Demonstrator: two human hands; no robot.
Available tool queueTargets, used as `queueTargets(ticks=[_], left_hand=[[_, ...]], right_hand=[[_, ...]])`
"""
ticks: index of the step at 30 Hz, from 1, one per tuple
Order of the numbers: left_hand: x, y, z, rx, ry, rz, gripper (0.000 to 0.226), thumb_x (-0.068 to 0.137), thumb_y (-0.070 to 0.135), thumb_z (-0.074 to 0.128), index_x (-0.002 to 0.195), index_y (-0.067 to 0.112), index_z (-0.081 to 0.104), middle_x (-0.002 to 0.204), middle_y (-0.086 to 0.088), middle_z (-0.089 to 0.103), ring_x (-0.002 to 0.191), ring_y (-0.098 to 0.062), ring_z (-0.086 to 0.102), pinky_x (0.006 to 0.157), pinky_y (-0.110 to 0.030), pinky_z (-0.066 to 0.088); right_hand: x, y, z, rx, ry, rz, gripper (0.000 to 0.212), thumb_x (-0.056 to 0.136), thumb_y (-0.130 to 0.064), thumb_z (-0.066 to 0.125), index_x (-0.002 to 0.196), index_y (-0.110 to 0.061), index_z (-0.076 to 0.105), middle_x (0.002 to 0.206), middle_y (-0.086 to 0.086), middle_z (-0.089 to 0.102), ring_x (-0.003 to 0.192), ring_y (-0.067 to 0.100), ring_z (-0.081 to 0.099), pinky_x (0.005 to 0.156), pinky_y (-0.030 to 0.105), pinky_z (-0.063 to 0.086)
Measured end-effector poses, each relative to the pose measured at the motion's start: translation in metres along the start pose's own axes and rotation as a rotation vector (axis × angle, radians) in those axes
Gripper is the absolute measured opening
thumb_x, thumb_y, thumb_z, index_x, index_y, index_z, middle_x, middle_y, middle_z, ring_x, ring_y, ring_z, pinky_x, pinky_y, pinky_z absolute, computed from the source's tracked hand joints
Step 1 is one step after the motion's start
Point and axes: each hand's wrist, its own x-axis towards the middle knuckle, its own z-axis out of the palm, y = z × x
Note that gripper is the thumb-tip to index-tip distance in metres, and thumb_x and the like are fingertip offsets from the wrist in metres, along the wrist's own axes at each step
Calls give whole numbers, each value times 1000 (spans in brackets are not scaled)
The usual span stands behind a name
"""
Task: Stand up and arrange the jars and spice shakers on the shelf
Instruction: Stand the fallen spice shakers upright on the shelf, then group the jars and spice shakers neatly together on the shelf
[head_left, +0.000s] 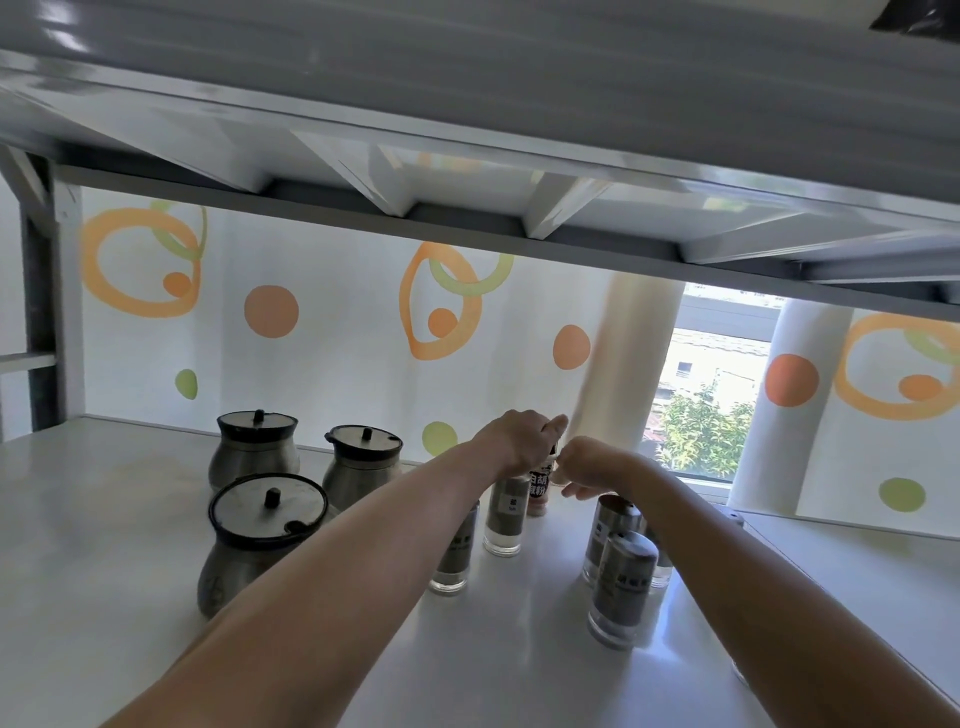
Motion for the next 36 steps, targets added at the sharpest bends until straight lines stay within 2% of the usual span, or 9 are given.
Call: queueTargets(ticks=[4,9,11,13,15,19,29,31,36], left_hand=[[-2,-1,-1,14,-31,-11,54,100,45,21,94,6,58,115,-21,61,109,-35,55,89,-36,40],[-9,7,-16,125,-100,25,72,95,55,8,118,5,54,121,-20,58,114,-32,52,98,-40,37],[-15,10,-29,218,-73,47,87,86,65,-1,125,5,50,125,-21,56,119,-32,50,102,-42,34],[-21,9,-45,326,-36,46,79,91,61,2,140,11,39,143,-18,43,135,-30,37,111,-44,24],[-27,3,-62,425,-23,39,72,94,59,4,149,17,24,157,-8,23,146,-23,16,119,-44,10],[-40,-14,-95,600,-74,-6,75,90,64,0,151,23,12,160,4,6,149,-16,-4,121,-43,-3],[-112,-45,-133,647,-123,-128,73,90,65,0,151,27,10,160,7,2,148,-13,-9,120,-41,-6],[-124,-58,-136,600,-100,-172,83,84,73,0,151,26,10,160,8,2,148,-12,-9,121,-41,-6],[-140,-107,-140,498,-58,-273,132,36,101,-7,149,35,14,160,9,5,148,-16,-6,119,-49,2]], right_hand=[[-1,-3,1,57,26,-19,27,89,-4,52,113,7,56,93,17,63,93,25,62,70,25,51],[-3,-9,-5,36,110,-83,32,87,-8,56,115,8,56,80,10,55,87,24,51,79,31,45],[-6,-11,-12,-7,147,-133,41,87,-10,57,124,8,52,96,17,61,98,28,55,86,33,43],[-11,-13,-21,-66,202,-173,48,90,-16,55,133,2,45,132,19,53,123,29,48,102,33,37],[-17,-16,-28,-100,241,-207,52,93,-29,51,137,-4,42,145,14,42,134,28,38,108,31,30],[-38,-28,-32,-159,211,-268,62,96,-49,34,146,-12,30,153,10,29,142,26,26,114,33,20],[-80,-85,-7,-255,94,-376,70,92,-60,21,148,-19,21,156,4,22,145,24,18,118,41,12],[-86,-95,1,-254,80,-406,70,92,-60,21,148,-18,22,156,4,22,145,23,18,118,40,11],[-101,-123,30,-245,15,-467,68,93,-59,25,147,-18,23,156,4,22,145,22,18,119,39,11]])
